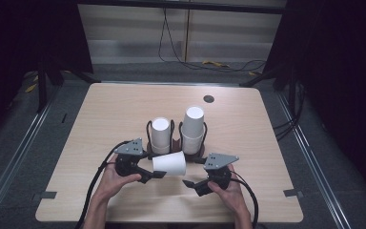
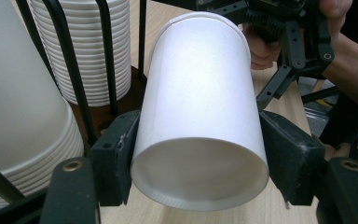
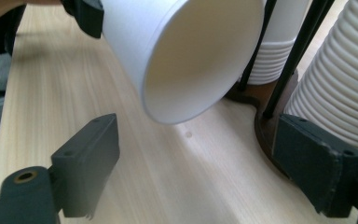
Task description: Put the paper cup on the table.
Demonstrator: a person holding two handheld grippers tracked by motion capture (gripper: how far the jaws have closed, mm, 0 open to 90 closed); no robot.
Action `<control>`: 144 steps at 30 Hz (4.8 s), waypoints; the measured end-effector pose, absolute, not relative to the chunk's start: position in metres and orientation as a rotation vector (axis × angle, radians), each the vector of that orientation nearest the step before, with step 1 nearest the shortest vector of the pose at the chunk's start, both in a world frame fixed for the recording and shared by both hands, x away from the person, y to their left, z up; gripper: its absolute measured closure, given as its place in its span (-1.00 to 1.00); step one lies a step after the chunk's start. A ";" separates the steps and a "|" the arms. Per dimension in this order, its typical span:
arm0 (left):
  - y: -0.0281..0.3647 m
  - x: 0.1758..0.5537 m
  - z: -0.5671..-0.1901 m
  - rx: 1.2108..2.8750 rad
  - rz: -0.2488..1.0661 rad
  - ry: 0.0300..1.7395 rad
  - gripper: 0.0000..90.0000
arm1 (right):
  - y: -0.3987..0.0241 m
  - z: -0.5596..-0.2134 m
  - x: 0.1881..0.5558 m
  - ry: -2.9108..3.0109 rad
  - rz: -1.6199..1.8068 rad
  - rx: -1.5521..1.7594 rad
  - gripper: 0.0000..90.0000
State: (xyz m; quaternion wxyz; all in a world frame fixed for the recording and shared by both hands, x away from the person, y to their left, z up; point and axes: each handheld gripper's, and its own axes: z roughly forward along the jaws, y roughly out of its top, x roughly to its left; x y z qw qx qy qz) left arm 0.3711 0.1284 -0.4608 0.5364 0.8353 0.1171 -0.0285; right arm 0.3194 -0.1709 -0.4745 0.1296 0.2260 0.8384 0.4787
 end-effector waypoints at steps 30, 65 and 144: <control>0.126 0.366 -0.463 1.952 -0.082 0.225 -0.26 | -0.173 -0.475 0.319 2.298 1.692 0.640 -0.69; 0.114 0.362 -0.464 1.933 -0.154 0.144 -0.30 | -0.165 -0.470 0.328 2.425 1.797 0.554 -0.59; 0.152 0.317 -0.513 1.496 0.692 0.754 -0.65 | -0.258 -0.404 0.338 2.429 1.051 1.173 -0.49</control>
